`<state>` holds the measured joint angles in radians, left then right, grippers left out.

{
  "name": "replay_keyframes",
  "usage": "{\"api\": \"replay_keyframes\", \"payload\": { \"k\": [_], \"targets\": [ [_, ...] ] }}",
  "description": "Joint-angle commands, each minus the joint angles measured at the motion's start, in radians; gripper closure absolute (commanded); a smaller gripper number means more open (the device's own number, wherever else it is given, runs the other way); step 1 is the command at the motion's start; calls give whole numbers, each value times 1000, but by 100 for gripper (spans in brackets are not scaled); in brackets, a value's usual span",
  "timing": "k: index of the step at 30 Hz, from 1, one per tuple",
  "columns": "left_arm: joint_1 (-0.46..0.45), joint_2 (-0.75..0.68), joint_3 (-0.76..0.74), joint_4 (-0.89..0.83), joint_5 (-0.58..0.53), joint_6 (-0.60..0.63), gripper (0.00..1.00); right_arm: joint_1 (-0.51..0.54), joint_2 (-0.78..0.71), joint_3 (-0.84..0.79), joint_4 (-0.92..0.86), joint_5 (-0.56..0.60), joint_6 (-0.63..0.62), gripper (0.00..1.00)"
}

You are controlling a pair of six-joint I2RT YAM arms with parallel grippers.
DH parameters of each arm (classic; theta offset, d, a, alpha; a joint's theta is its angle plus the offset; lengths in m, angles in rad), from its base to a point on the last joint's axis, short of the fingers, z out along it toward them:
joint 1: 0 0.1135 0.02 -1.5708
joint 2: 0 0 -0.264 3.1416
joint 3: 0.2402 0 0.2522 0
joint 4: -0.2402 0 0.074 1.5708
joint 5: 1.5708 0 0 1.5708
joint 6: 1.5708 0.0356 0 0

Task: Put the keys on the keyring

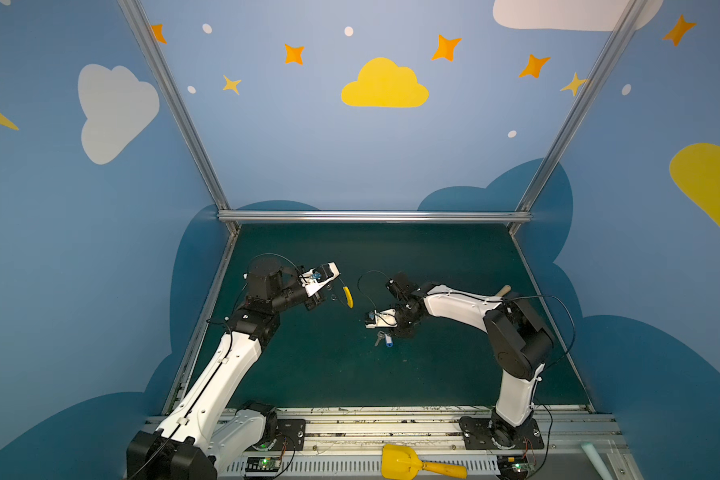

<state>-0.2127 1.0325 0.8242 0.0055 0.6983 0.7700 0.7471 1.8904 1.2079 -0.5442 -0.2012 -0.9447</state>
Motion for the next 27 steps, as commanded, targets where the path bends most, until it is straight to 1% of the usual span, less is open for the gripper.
{"api": "replay_keyframes", "payload": {
  "k": [1,5,8,13,17,27],
  "targets": [
    [8,-15,-9,-6,16,6,96,11,29,25,0,30,-5,75],
    [16,-21,-12,-9,21,8,96,15,43,37,0,43,1,76],
    [21,-25,-14,-13,24,9,96,15,47,51,-12,32,0,77],
    [26,-31,-20,-22,28,13,96,19,57,68,-40,17,-15,82],
    [32,-34,-21,-22,30,14,96,21,55,69,-62,9,-22,85],
    [33,-32,-21,-18,36,12,96,21,35,65,-88,-26,-22,85]
  ]
}}
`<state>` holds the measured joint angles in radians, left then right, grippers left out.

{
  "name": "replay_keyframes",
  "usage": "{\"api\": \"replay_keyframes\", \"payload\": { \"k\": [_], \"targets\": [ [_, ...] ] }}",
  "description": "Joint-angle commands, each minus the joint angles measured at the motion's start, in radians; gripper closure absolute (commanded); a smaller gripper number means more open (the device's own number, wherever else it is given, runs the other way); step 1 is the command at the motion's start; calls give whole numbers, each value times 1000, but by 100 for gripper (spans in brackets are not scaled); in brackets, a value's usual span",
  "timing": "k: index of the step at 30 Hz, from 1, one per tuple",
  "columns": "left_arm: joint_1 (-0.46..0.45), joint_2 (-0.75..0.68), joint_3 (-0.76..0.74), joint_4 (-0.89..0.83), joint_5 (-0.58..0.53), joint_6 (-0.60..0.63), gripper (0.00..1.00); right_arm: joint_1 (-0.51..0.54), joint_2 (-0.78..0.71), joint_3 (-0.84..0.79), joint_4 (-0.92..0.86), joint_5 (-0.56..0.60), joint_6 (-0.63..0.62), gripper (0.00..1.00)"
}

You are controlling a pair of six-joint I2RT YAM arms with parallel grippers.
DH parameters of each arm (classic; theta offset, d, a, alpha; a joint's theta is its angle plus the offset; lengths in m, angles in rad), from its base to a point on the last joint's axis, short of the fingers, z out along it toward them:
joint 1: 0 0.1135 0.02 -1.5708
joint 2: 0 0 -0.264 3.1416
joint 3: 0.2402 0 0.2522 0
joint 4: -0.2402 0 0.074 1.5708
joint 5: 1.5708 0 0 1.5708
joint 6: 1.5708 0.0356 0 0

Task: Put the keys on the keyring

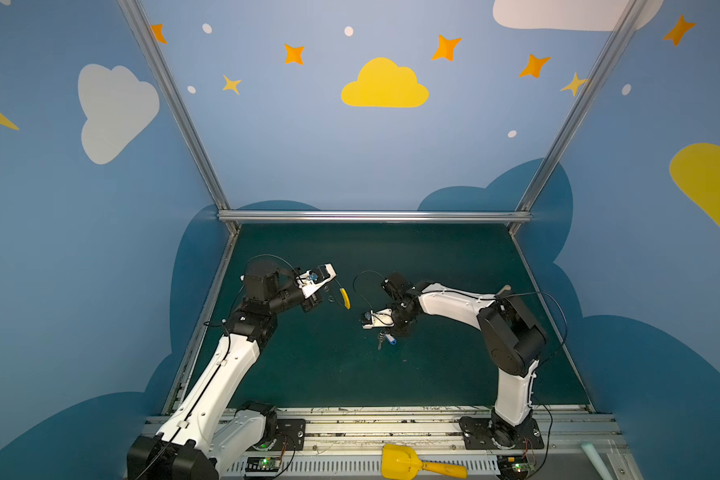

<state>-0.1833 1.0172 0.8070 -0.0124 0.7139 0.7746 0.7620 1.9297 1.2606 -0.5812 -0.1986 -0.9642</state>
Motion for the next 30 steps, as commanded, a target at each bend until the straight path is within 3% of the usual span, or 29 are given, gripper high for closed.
{"api": "replay_keyframes", "payload": {
  "k": [1,8,13,22,30],
  "targets": [
    [4,-17,-5,1,22,5,96,6,-4,12,-44,-26,7,85],
    [3,-17,-7,12,29,-4,96,-30,29,94,-87,-70,30,77],
    [4,-26,-6,8,21,-1,96,-29,68,161,-184,-153,-16,74],
    [8,-24,-6,1,16,8,96,-23,107,203,-278,-179,-132,70],
    [16,-28,-6,-3,22,14,96,-21,135,207,-253,-96,-104,69]
  ]
}}
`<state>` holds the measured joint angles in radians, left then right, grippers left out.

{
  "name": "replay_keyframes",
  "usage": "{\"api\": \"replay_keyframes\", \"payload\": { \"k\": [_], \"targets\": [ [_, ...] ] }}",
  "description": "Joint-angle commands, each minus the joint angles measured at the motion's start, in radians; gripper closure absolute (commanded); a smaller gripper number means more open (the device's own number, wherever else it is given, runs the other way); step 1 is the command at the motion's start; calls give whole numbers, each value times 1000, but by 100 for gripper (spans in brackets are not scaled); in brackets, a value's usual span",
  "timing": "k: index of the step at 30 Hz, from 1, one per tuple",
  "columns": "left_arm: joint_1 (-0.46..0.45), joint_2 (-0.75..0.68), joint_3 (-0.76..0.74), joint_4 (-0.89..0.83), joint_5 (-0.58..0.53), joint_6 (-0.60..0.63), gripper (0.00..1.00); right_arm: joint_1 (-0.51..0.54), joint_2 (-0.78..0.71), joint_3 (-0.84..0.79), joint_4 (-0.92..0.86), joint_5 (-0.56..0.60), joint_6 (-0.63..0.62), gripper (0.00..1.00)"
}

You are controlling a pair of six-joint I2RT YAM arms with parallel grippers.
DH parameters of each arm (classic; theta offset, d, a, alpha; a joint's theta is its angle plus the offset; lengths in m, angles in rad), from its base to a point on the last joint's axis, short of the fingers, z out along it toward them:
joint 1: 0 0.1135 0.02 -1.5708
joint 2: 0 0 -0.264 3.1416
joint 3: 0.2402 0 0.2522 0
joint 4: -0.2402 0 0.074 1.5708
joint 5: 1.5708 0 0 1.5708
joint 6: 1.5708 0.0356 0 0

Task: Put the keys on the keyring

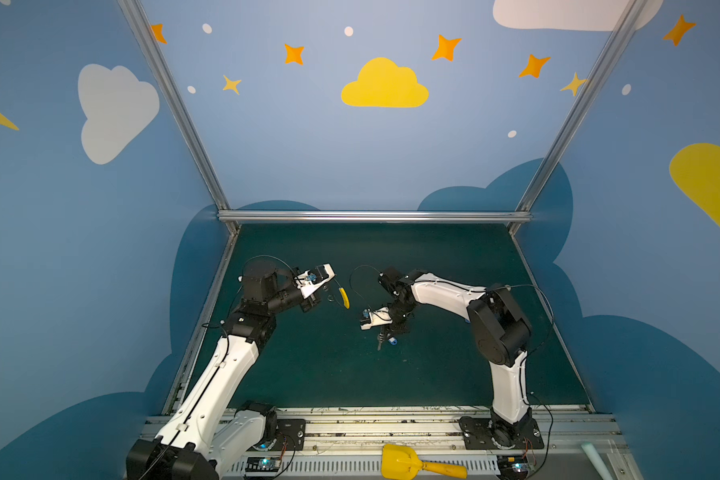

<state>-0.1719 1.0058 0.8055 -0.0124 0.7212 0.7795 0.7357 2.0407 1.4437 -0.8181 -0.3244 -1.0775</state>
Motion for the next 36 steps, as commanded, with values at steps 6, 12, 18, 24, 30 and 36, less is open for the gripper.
{"api": "replay_keyframes", "payload": {
  "k": [6,12,18,24,30,36],
  "targets": [
    [7,-18,-5,-4,20,9,96,5,32,73,-7,68,132,65],
    [9,-22,-11,-4,20,10,96,8,41,106,-38,35,98,63],
    [12,-30,-6,-20,15,20,96,19,65,98,-103,4,-12,63],
    [18,-25,-9,-20,21,20,96,33,89,99,-85,47,13,63],
    [20,-28,-9,-21,23,20,96,55,118,105,-52,147,124,63],
    [23,-29,-12,-20,29,20,96,62,117,104,-50,194,168,71]
  ]
}}
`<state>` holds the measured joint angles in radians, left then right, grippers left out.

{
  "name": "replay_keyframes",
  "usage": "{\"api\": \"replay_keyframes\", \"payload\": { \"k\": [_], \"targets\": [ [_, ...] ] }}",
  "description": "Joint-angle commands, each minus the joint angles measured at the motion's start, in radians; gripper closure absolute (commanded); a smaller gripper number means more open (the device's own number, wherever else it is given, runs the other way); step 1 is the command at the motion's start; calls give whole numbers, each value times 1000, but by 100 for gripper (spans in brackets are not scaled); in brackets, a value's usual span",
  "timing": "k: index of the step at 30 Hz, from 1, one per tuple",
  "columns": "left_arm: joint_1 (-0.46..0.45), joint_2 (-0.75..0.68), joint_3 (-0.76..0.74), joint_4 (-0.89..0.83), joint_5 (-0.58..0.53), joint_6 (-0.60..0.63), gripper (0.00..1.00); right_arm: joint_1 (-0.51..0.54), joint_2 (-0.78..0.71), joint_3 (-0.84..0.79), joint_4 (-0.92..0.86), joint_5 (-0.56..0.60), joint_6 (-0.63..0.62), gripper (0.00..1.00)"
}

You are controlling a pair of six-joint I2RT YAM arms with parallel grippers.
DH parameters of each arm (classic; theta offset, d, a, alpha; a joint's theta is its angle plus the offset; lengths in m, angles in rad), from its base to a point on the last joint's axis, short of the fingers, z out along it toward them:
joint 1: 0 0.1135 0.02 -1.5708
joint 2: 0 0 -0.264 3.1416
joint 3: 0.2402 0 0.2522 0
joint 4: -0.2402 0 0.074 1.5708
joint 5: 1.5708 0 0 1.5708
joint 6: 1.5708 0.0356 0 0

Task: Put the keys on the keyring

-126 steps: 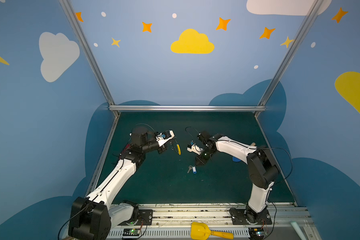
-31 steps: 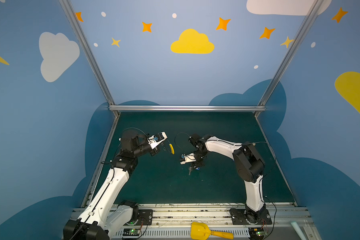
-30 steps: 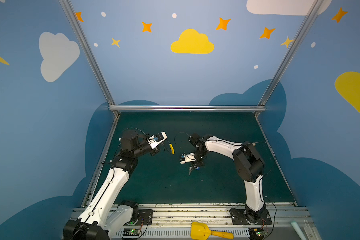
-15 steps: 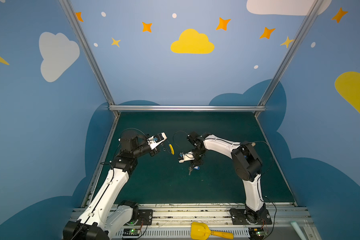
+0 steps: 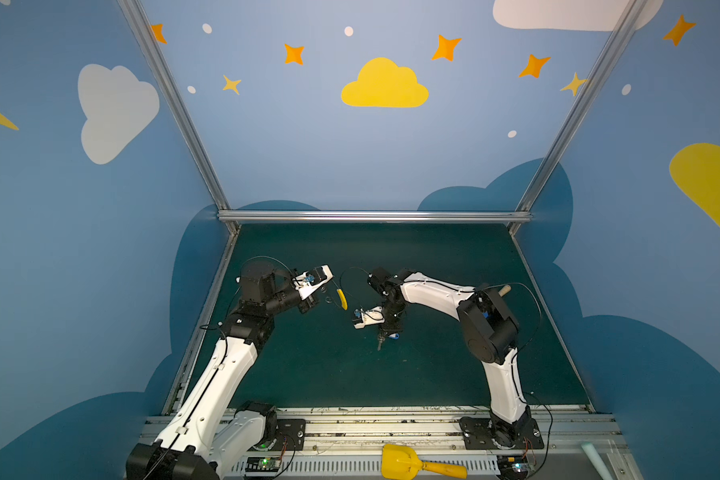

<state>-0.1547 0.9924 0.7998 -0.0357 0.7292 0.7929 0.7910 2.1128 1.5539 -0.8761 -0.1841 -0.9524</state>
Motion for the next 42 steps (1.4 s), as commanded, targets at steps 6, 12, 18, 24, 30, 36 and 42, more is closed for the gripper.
{"api": "replay_keyframes", "payload": {
  "k": [6,12,18,24,30,36,42],
  "targets": [
    [8,-17,-9,6,25,7,96,5,19,-21,2,43,56,84],
    [10,-16,-10,12,29,4,96,4,-16,-27,-4,22,65,91],
    [10,-20,-10,16,29,2,96,-1,-60,-29,-10,-7,84,100],
    [10,-20,-11,26,29,-2,96,-20,-110,-53,12,-44,138,100],
    [10,-19,-12,38,29,-10,96,-40,-180,-85,51,-69,238,100],
    [10,-13,-14,55,29,-19,96,-35,-207,-70,61,-21,625,97],
    [10,-3,-17,80,26,-29,96,-18,-241,-109,65,-11,1039,80]
  ]
}}
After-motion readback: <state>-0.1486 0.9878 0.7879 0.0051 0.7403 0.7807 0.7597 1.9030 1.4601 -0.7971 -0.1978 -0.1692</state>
